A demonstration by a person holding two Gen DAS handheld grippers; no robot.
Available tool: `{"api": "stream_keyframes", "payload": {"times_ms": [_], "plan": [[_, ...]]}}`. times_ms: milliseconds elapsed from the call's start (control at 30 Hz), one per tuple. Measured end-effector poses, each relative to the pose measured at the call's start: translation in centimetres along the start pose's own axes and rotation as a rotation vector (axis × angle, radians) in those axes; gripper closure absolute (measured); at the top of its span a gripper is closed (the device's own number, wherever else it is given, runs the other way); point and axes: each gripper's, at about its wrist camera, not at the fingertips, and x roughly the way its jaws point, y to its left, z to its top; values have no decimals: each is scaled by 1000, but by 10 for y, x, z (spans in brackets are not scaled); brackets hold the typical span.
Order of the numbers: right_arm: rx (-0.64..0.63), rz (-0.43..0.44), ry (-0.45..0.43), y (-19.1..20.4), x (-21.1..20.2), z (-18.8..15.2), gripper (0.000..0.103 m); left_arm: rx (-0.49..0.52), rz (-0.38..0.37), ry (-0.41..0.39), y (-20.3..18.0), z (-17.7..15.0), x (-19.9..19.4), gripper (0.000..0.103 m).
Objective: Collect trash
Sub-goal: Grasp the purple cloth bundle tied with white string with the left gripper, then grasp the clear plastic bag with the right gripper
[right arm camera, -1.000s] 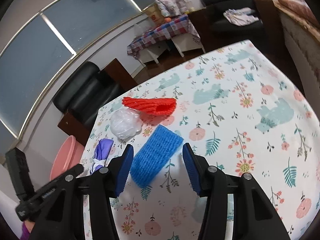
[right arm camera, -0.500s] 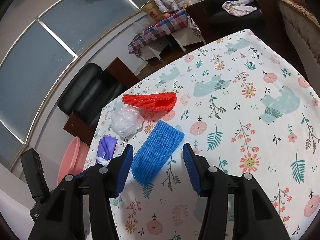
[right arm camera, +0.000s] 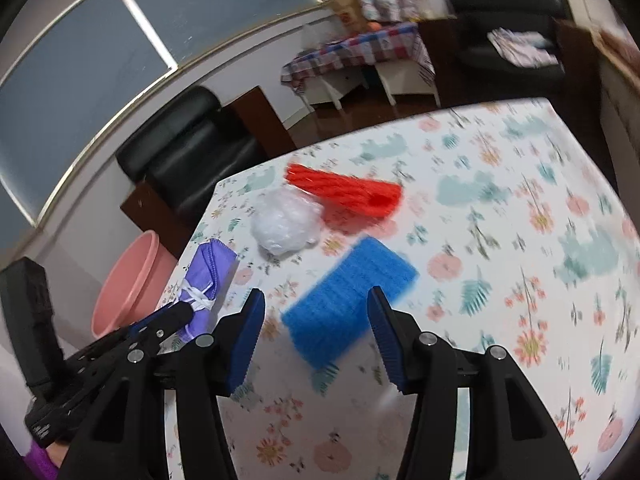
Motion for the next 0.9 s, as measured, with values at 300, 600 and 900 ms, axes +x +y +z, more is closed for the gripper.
{"api": "stream_keyframes", "payload": {"times_ms": [300, 600, 900], "plan": [[-235, -140, 5, 59, 37, 35, 46, -30, -3, -39, 11, -3, -21, 83], [-352, -283, 47, 86, 87, 40, 46, -61, -10, -40, 22, -8, -28, 83], [-363, -327, 77, 80, 117, 36, 46, -77, -12, -42, 27, -10, -28, 83]]}}
